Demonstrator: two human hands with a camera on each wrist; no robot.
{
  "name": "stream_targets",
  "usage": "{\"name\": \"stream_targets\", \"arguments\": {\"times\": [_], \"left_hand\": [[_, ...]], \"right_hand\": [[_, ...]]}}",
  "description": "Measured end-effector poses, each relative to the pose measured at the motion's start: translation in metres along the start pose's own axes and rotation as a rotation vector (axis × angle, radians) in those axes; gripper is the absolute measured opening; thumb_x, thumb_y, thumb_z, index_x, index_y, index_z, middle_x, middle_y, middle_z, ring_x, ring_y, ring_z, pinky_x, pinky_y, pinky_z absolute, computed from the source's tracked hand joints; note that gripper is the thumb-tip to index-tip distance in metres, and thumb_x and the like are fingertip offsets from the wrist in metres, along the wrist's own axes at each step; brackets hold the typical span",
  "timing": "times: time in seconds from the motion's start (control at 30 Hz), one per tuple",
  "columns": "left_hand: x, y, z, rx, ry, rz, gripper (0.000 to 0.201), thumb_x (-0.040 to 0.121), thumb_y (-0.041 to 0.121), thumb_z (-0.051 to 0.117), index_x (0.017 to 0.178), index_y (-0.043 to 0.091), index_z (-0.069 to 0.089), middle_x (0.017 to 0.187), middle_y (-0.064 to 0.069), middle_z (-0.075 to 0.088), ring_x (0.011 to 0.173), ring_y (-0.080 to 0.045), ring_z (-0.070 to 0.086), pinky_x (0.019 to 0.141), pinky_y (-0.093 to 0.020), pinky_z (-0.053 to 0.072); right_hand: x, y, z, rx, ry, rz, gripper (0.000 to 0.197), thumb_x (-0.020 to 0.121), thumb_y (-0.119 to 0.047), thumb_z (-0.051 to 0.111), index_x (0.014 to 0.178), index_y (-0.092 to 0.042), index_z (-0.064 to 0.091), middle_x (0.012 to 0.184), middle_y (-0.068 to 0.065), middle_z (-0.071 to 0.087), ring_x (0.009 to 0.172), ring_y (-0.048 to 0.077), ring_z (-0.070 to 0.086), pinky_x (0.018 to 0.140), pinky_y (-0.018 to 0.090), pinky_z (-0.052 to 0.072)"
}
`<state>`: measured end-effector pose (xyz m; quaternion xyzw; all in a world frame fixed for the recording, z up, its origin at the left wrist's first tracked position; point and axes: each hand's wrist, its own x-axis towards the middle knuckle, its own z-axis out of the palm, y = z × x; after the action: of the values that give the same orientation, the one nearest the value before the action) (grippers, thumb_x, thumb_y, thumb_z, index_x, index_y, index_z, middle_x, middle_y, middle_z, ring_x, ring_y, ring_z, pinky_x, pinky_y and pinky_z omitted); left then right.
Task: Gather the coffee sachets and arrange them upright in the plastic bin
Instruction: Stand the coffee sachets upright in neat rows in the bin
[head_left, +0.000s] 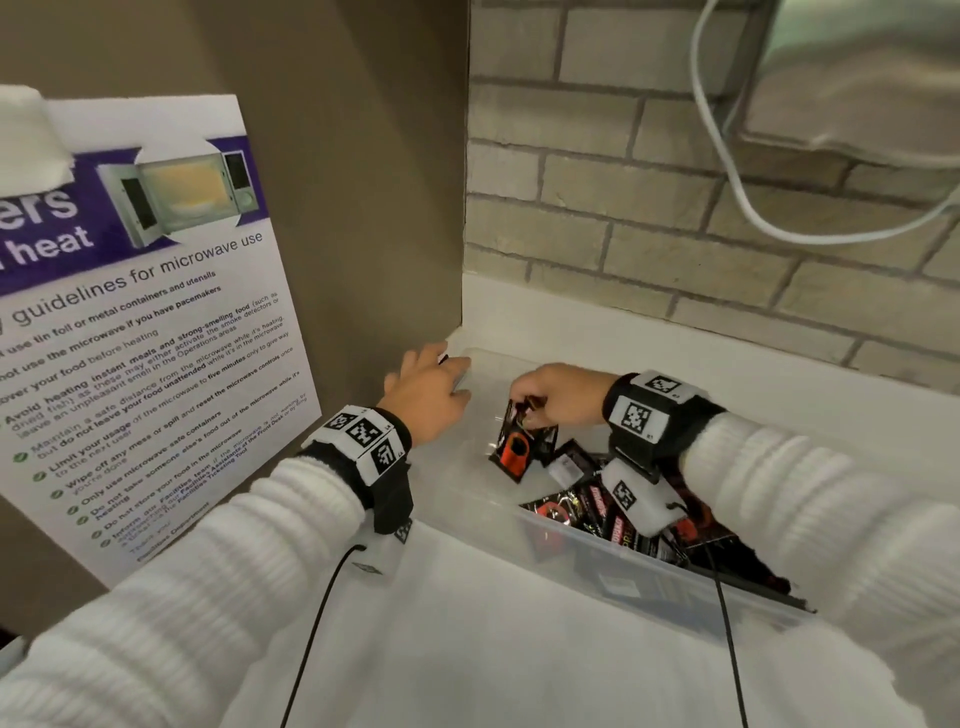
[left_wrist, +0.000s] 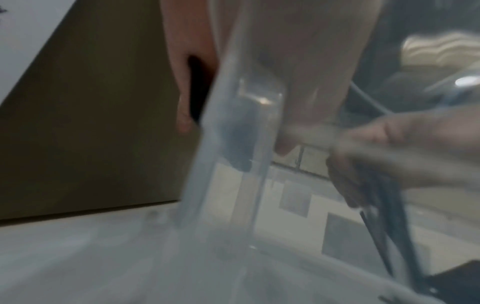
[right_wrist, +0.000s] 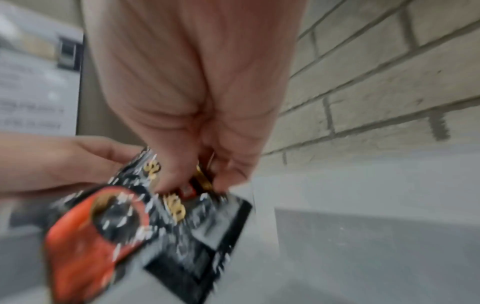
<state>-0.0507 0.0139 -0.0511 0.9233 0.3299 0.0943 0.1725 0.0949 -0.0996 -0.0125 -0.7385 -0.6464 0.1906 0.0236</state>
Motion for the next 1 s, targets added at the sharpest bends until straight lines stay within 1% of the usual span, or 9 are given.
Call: {"name": "stream_targets", "arguments": {"times": [0.1,0.23,0.33,0.43,0.57,0.67,0.77,0.9,1.0], "left_hand": [[-0.003,0.012,-0.015,-0.383,0.116,0.058,0.038,0.100,0.033,0.034,0.132,0.022,0.050,0.146,-0.001,0.038,0.134,-0.017,0.029,0.113,-0.031,0.017],[-0.004,0.033,-0.030,-0.937,-0.153,0.025,0.053,0.081,0.063,0.048,0.118,0.027,0.053,0.125,-0.008,0.057,0.113,-0.024,0.057,0.104,-0.041,0.041],[-0.005,0.036,-0.025,-1.093,-0.265,0.083,0.027,0.093,0.014,0.055,0.118,0.008,0.048,0.099,-0.015,0.063,0.085,-0.028,0.066,0.080,-0.038,0.056],[-0.002,0.030,-0.019,-1.269,-0.192,0.061,0.026,0.093,-0.001,0.049,0.119,0.000,0.045,0.089,-0.014,0.063,0.070,-0.021,0.066,0.072,-0.033,0.056],[0.004,0.024,-0.021,-1.373,-0.016,-0.004,0.021,0.096,0.003,0.044,0.116,0.005,0.052,0.099,-0.013,0.066,0.075,-0.017,0.069,0.077,-0.028,0.056],[0.005,0.019,-0.021,-1.396,0.010,-0.030,0.027,0.100,0.014,0.037,0.125,0.008,0.047,0.103,-0.008,0.067,0.081,-0.018,0.066,0.072,-0.027,0.057],[0.005,0.015,-0.018,-1.478,-0.022,-0.064,0.029,0.102,0.023,0.030,0.126,0.017,0.045,0.107,-0.007,0.066,0.090,-0.019,0.063,0.073,-0.029,0.055],[0.009,0.014,-0.011,-1.433,-0.012,-0.085,0.028,0.102,0.024,0.029,0.126,0.022,0.043,0.114,-0.005,0.061,0.098,-0.018,0.061,0.070,-0.026,0.054],[0.012,0.013,-0.007,-1.388,-0.003,-0.106,0.023,0.102,0.019,0.031,0.115,0.027,0.048,0.108,0.000,0.061,0.096,-0.017,0.062,0.076,-0.028,0.055]], "right_hand": [[-0.005,0.002,-0.016,0.260,0.221,-0.037,0.007,0.089,-0.008,0.057,0.093,-0.013,0.058,0.086,0.001,0.052,0.083,0.015,0.048,0.064,0.012,0.036],[-0.003,-0.008,-0.031,0.530,0.286,-0.084,0.023,0.084,0.001,0.062,0.101,-0.013,0.055,0.085,0.003,0.060,0.070,0.011,0.053,0.066,0.018,0.044],[0.003,-0.013,-0.030,0.619,0.353,-0.072,0.032,0.084,-0.002,0.063,0.109,-0.015,0.049,0.072,-0.001,0.054,0.061,0.010,0.048,0.058,0.015,0.042],[0.009,-0.015,-0.025,0.675,0.455,0.005,0.031,0.095,-0.019,0.050,0.124,-0.014,0.040,0.089,0.003,0.055,0.076,0.015,0.054,0.065,0.022,0.044],[0.011,-0.012,-0.017,0.899,0.490,0.153,0.051,0.091,-0.040,0.054,0.131,-0.024,0.026,0.105,-0.003,0.052,0.087,0.008,0.054,0.074,0.025,0.046],[0.015,-0.002,-0.012,1.277,0.541,0.204,0.042,0.088,-0.025,0.059,0.123,-0.022,0.035,0.086,-0.004,0.046,0.069,0.009,0.048,0.061,0.025,0.042],[0.015,0.006,-0.005,1.686,0.505,0.129,0.026,0.092,-0.009,0.039,0.117,-0.009,0.047,0.074,0.001,0.046,0.053,0.012,0.046,0.053,0.025,0.044],[0.014,0.006,0.005,1.799,0.467,0.028,0.028,0.095,-0.008,0.035,0.114,-0.001,0.054,0.081,0.010,0.063,0.070,0.023,0.061,0.073,0.031,0.053],[0.016,0.004,0.004,1.657,0.511,0.012,0.030,0.096,-0.015,0.042,0.119,-0.010,0.060,0.100,0.009,0.067,0.087,0.024,0.063,0.080,0.033,0.051]]}}
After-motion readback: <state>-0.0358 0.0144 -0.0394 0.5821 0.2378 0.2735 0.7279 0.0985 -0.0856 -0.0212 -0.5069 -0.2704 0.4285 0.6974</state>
